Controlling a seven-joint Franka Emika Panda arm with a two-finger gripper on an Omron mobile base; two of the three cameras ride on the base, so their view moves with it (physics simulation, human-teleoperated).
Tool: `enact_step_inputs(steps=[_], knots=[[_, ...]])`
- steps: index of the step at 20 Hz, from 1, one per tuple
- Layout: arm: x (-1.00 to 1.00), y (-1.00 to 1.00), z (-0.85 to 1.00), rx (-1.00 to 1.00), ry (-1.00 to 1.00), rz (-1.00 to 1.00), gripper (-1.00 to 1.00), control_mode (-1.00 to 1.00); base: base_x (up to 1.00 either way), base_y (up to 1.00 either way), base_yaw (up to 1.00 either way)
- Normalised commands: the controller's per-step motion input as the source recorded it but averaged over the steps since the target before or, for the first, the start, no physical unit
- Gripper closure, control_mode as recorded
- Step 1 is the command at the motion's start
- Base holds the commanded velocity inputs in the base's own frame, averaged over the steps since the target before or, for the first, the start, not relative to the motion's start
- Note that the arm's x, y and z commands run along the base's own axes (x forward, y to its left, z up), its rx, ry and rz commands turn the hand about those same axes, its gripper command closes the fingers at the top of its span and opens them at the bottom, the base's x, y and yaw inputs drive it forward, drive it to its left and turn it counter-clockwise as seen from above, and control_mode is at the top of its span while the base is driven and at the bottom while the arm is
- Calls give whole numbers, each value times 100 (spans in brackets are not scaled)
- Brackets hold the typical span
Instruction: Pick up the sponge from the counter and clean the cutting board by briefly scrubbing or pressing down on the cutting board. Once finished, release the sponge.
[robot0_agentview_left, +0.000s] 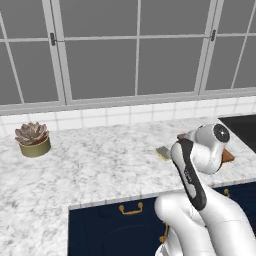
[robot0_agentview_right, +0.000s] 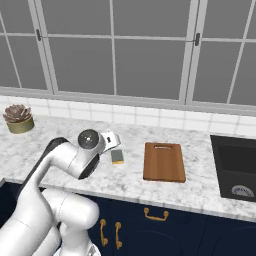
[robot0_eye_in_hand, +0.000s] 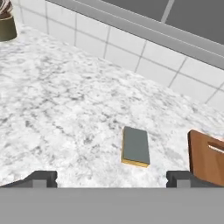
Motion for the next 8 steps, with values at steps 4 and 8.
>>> enact_step_inputs(steps=[4, 8], knots=[[-75, 8, 100, 16, 3, -1, -100, -100, 0, 0, 0], [-74, 15, 100, 23, 21, -10, -100, -100, 0, 0, 0]])
